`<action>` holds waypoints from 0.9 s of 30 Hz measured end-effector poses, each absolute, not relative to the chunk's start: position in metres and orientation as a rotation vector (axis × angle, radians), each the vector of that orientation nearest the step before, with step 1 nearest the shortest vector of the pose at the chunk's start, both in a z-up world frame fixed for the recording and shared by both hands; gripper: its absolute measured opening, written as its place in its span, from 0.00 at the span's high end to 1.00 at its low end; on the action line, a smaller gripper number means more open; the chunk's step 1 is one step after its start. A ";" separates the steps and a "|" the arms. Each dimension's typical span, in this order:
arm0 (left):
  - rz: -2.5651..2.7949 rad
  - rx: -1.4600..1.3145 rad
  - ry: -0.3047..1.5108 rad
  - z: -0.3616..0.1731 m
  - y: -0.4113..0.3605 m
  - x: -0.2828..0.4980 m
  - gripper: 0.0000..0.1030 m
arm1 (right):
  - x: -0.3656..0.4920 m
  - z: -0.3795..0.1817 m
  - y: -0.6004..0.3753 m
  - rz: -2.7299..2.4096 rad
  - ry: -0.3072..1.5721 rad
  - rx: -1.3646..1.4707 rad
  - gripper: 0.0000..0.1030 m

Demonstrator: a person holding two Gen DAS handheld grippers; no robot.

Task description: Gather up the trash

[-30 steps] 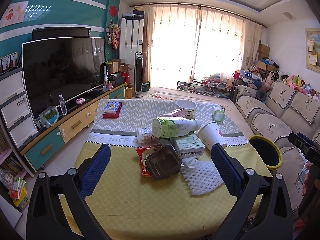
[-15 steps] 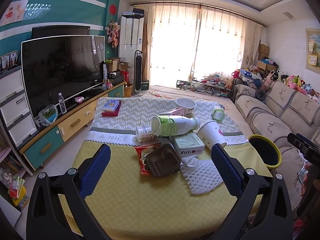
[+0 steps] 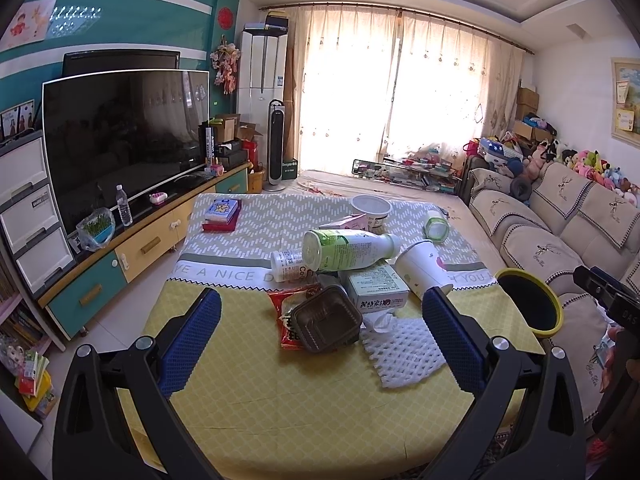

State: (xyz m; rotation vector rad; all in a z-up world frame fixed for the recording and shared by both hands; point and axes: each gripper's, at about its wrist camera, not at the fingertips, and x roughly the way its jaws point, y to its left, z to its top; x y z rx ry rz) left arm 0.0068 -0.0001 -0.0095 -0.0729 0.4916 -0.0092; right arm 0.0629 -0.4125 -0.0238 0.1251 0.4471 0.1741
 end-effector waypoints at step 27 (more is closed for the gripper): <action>-0.009 -0.081 0.525 -0.017 0.004 0.017 0.04 | 0.076 -0.036 -0.406 0.194 0.495 0.129 0.06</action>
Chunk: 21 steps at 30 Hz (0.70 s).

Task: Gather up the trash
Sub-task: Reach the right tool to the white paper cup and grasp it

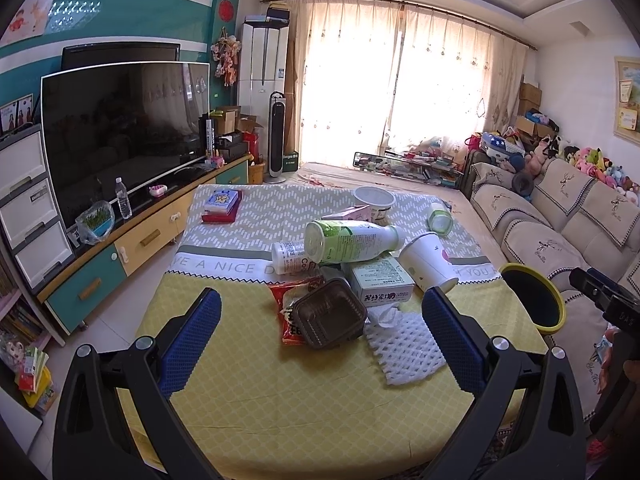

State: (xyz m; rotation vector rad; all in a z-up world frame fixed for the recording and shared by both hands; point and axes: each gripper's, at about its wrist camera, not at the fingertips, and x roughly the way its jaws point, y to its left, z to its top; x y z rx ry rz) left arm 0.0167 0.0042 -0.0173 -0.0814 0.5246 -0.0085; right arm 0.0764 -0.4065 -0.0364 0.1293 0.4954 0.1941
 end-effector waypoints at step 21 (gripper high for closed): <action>0.001 -0.147 0.588 -0.043 0.028 0.041 0.04 | 0.242 -0.077 -0.319 0.409 0.782 0.035 0.06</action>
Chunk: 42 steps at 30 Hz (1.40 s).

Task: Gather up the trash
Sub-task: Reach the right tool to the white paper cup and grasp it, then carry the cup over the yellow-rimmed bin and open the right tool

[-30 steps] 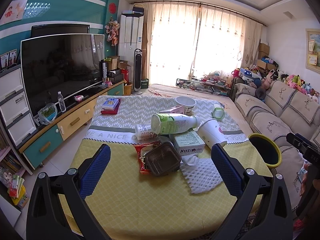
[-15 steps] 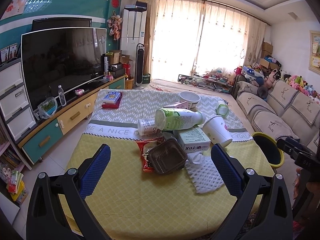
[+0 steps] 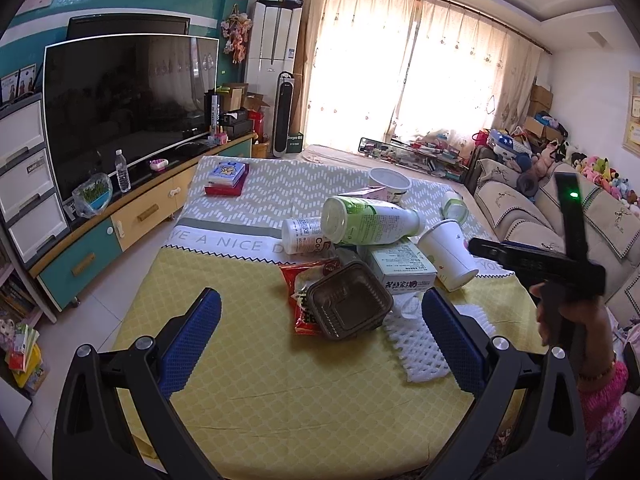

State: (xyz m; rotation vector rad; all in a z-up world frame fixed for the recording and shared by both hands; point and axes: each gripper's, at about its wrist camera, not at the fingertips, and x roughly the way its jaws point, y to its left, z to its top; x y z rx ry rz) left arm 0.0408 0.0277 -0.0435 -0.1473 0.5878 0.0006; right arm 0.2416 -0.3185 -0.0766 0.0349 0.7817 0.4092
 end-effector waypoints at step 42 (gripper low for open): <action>-0.031 -0.146 0.635 -0.059 0.019 0.051 0.04 | 0.236 -0.080 -0.472 0.093 0.762 0.222 0.49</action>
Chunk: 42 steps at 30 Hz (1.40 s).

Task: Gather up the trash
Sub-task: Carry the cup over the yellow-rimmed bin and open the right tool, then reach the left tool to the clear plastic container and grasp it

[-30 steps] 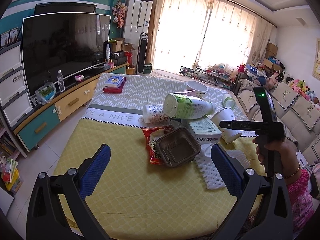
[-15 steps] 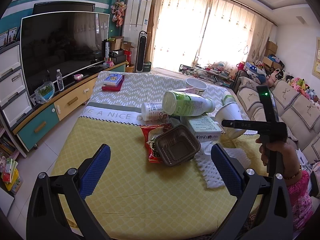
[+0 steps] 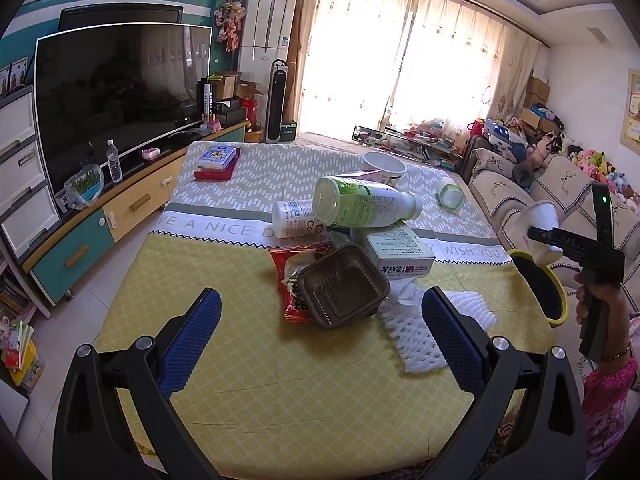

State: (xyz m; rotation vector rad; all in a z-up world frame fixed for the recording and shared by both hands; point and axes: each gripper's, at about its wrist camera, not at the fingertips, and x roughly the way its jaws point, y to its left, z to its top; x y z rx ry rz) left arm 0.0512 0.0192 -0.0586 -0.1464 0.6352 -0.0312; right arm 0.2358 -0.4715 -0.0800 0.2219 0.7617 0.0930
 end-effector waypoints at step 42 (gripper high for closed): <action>-0.324 0.079 0.619 -0.051 0.003 0.158 0.04 | 0.188 -0.130 -0.547 -0.131 0.755 0.317 0.28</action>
